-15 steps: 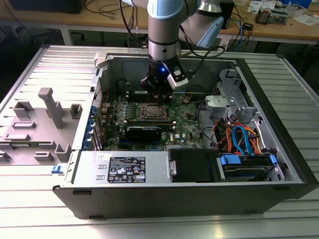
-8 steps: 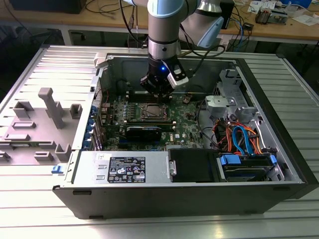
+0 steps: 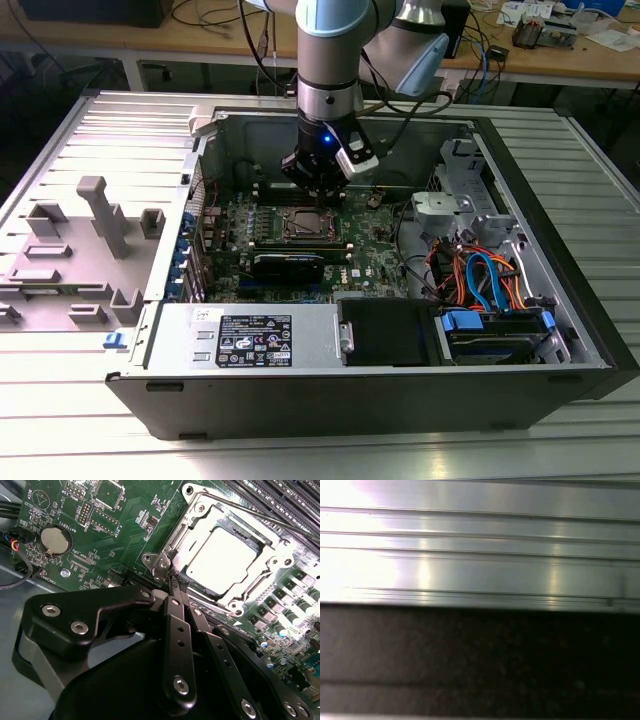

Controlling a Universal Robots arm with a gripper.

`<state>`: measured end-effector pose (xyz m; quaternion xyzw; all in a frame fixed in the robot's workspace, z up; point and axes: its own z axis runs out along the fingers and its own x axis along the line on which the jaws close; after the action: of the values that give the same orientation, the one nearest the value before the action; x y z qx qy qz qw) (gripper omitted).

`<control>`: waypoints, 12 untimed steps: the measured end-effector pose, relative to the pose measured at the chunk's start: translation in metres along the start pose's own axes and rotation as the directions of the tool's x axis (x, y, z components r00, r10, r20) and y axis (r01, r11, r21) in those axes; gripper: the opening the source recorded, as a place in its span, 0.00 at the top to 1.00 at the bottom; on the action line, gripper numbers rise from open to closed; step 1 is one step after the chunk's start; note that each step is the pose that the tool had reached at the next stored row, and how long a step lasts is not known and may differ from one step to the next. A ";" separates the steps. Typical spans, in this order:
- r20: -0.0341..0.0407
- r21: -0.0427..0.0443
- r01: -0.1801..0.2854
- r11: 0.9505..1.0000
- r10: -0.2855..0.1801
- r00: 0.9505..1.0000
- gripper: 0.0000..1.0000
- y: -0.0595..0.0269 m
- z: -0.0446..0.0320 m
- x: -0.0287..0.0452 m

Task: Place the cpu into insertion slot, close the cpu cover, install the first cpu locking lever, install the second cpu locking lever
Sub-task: 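Install the first cpu locking lever, then install the second cpu locking lever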

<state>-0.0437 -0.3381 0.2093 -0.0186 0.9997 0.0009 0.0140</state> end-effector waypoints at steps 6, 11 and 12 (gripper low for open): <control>0.000 0.000 0.000 1.000 0.000 1.000 0.89 -0.0006 0.0000 0.0000; 0.000 0.000 0.000 1.000 0.000 1.000 0.89 -0.0026 0.0000 0.0001; 0.000 0.000 0.000 1.000 0.000 1.000 0.89 -0.0033 0.0000 0.0001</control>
<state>-0.0437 -0.3414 0.2094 -0.0186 0.9997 0.0009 0.0140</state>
